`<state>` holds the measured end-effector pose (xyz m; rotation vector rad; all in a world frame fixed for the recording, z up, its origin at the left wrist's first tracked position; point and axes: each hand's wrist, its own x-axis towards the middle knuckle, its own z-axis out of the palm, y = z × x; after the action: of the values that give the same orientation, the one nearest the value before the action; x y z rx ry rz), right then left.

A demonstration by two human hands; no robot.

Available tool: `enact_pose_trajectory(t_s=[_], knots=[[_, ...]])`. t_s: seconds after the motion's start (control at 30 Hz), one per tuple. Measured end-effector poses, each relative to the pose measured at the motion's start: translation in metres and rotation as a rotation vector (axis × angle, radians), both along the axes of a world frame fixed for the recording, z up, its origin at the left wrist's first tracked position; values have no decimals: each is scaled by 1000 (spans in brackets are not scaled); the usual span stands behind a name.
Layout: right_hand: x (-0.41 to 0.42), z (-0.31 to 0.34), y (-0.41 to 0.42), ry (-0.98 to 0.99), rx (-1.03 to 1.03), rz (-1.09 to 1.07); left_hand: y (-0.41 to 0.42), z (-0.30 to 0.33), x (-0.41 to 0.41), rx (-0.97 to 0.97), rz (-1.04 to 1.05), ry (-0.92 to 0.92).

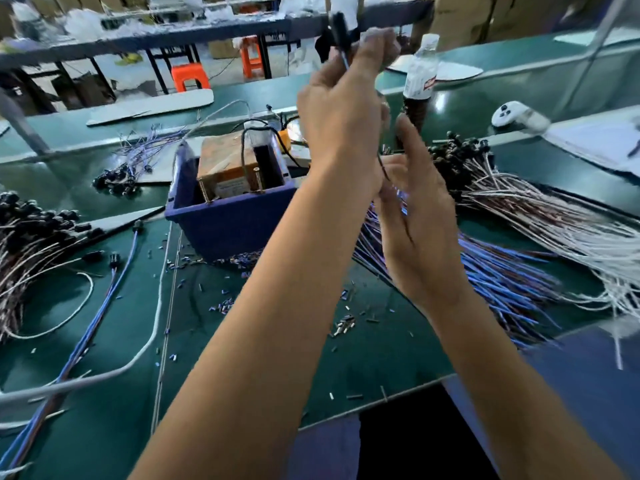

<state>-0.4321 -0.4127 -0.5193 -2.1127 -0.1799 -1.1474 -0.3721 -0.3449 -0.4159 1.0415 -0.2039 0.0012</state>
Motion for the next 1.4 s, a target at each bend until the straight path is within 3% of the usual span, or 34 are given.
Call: enact_pose_trajectory(t_s=[0.13, 0.3, 0.37, 0.5, 0.57, 0.67, 0.77, 0.9, 1.0, 1.17, 1.33, 1.4], knots=[[-2, 12, -12, 82, -43, -163, -9, 20, 12, -113, -247, 113], [-17, 30, -35, -9, 35, -63, -14, 34, 23, -283, -339, 205], [-24, 39, -45, -21, 41, -41, -13, 36, 27, -165, -277, 224], [-31, 47, -59, -20, -3, -99, -19, 12, 40, 392, -6, 98], [-29, 40, -67, 73, -102, -186, -22, -8, 46, 597, 71, 41], [-21, 13, -75, 361, -218, -309, -27, -37, 54, 793, 42, 76], [-16, -12, -73, 498, -232, -368, -32, -54, 59, 772, -6, 157], [-12, -23, -70, 475, -154, -427, -36, -62, 64, 611, -1, 243], [-13, -21, -72, 459, -94, -478, -33, -67, 71, 603, 111, 246], [-12, -23, -70, 523, -169, -523, -31, -79, 80, 696, 290, 149], [-12, -23, -63, 507, -113, -503, -35, -85, 66, 809, 297, -4], [-10, -24, -57, 607, -194, -474, -36, -89, 63, 889, 292, -99]])
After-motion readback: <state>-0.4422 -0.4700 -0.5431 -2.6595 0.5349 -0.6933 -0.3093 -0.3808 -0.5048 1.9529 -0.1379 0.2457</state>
